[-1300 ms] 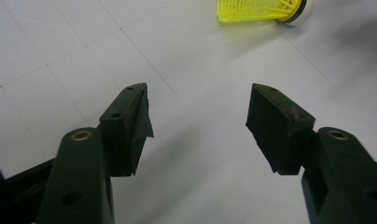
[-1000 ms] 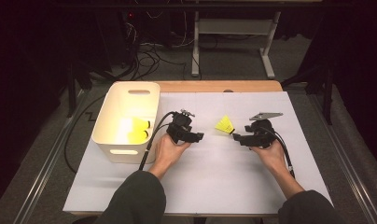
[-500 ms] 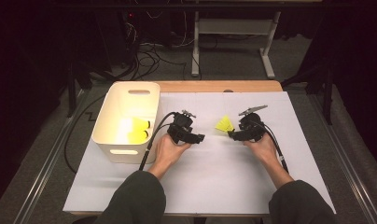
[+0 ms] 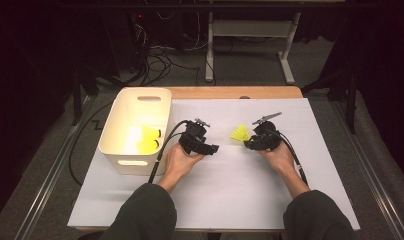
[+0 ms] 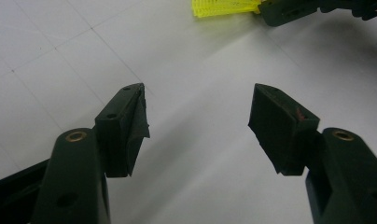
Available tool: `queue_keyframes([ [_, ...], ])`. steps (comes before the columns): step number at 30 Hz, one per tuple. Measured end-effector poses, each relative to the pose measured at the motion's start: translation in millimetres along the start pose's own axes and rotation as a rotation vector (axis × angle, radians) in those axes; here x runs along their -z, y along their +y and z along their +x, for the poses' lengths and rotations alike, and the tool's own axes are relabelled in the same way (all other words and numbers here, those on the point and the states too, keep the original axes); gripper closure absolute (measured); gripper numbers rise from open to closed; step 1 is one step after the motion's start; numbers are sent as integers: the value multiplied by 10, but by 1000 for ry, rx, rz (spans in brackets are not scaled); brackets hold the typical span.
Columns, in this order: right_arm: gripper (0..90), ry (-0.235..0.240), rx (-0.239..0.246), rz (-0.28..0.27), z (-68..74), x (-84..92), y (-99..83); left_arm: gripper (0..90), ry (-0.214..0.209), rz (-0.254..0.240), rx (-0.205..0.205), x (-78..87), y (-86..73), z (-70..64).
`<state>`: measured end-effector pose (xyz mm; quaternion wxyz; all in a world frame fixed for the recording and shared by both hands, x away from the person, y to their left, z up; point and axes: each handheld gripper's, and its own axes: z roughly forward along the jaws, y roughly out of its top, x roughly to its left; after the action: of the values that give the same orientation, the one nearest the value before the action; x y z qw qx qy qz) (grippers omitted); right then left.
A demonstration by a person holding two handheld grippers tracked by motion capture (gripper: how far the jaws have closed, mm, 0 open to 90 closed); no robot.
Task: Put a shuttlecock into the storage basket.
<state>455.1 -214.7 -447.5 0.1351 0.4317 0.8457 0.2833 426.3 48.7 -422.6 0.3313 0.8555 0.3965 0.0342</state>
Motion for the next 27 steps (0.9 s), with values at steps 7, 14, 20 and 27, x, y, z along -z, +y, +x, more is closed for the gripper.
queue_keyframes([
  [7, 642, 2, 23, 8, 1, 5, -6, 377, -16, -3, -2, 8, 1, -12],
  [14, 646, 14, 42, 5, 32, 40, -22, 392, -18, -3, -2, 23, -2, -19],
  [20, 648, 29, 71, -4, 107, 100, -42, 395, -12, -4, -34, 44, -7, -69],
  [27, 649, 64, 120, -5, 245, 181, -72, 412, -10, -13, -66, 91, -15, -111],
])
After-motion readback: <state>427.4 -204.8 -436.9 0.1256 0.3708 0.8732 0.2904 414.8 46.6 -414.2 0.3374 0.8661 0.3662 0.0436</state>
